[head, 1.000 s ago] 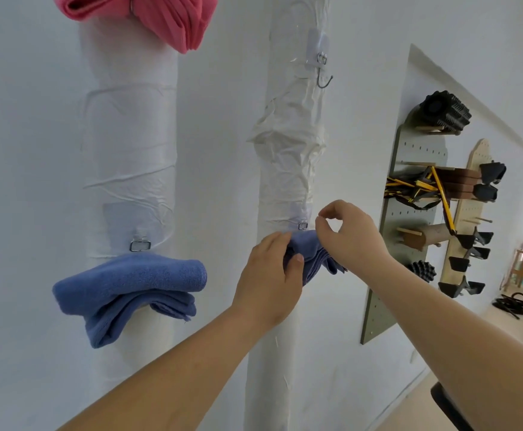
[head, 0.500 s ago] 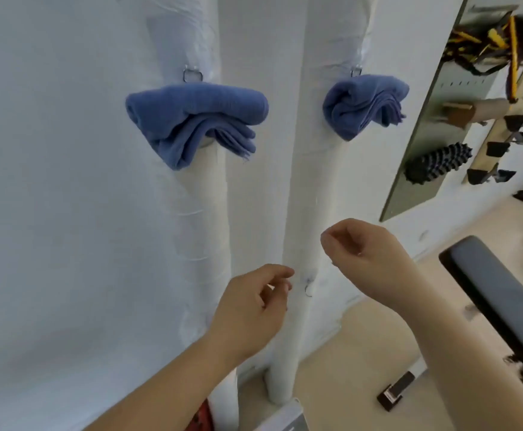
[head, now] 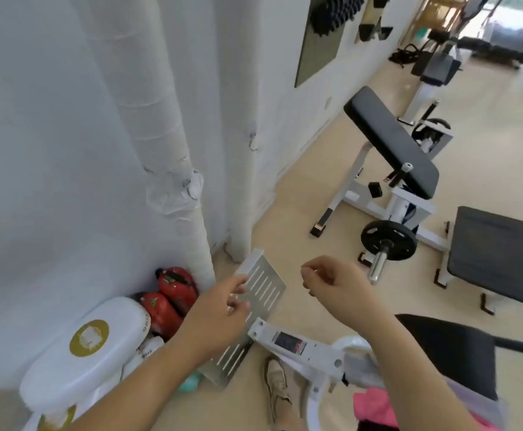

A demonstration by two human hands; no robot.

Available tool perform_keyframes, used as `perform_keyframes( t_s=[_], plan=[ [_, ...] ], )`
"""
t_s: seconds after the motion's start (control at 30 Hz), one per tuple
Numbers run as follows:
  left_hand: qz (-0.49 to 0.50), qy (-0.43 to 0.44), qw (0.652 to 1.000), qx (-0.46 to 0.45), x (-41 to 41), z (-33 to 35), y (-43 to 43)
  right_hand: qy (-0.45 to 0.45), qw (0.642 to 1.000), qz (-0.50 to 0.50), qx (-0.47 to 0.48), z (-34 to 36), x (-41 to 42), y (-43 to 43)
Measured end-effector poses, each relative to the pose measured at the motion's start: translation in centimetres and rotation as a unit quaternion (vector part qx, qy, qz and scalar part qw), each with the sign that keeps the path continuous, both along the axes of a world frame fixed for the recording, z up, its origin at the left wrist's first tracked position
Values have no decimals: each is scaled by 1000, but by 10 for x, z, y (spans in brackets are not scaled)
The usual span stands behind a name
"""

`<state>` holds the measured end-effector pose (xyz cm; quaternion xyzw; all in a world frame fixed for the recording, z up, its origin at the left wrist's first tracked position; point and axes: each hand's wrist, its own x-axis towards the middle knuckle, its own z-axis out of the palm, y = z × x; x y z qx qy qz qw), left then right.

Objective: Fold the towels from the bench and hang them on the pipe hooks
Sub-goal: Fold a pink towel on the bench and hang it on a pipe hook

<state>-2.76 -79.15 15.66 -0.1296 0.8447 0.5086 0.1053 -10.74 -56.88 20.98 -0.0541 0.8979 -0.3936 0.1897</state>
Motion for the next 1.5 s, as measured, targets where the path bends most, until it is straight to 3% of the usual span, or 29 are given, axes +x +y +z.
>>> perform_keyframes(
  t_s=[0.4, 0.7, 0.87, 1.0, 1.13, 1.37, 1.5],
  plan=[
    [-185, -91, 978, 32, 149, -55, 181, -45, 983, -173, 33, -27, 236, 193],
    [-222, -120, 966, 54, 240, -80, 390, -47, 948, -313, -22, -51, 351, 390],
    [-206, -143, 967, 49, 247, -92, 438, -78, 948, -303, -57, -54, 343, 426],
    [-133, -137, 981, 33, 188, -109, 459, -92, 958, -266, -52, -60, 308, 440],
    [-127, -120, 985, -12, 132, -136, 477, -123, 959, -253, -37, -77, 275, 449],
    [-71, -176, 982, -5, 92, -161, 511, -166, 956, -238, -28, -101, 221, 471],
    [-19, -211, 977, -3, 93, -173, 528, -188, 967, -170, -10, -115, 190, 486]
  ],
)
